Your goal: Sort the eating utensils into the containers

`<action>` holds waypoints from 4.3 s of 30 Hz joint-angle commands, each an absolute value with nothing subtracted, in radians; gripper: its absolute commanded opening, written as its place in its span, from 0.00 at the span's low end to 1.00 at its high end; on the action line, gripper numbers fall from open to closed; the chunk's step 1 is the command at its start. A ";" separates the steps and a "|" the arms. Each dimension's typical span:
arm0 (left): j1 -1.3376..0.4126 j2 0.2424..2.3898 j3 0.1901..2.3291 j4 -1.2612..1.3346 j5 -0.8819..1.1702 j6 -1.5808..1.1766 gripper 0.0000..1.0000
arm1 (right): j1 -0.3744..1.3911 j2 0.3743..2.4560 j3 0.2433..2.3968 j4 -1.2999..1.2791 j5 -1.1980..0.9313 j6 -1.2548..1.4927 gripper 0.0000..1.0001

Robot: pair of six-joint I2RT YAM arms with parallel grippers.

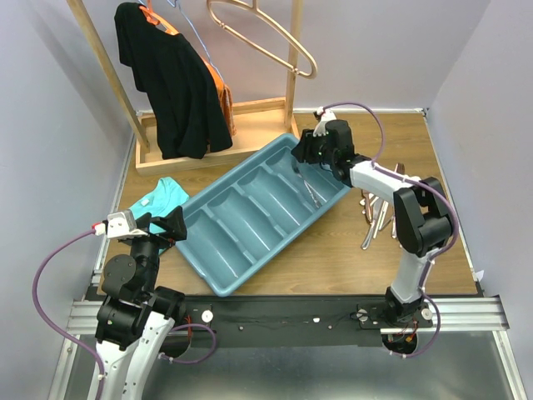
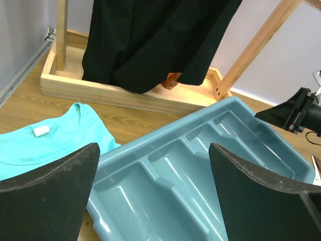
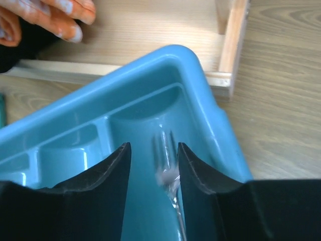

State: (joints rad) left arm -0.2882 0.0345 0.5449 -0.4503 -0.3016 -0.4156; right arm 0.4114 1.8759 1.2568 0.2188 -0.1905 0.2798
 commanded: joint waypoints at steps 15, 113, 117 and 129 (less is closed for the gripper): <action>-0.285 0.040 0.537 -0.428 -0.273 -0.405 0.99 | 0.403 1.583 1.184 -0.147 0.641 0.506 0.67; -0.284 0.038 0.537 -0.430 -0.261 -0.397 0.99 | 0.489 1.757 1.187 0.023 -0.197 -0.227 0.52; -0.284 0.034 0.537 -0.431 -0.261 -0.397 0.99 | 0.483 1.704 1.181 -0.024 -0.115 -0.180 0.61; -0.284 0.018 0.535 -0.430 -0.262 -0.396 0.99 | 0.221 1.519 1.124 -0.143 0.115 0.057 0.62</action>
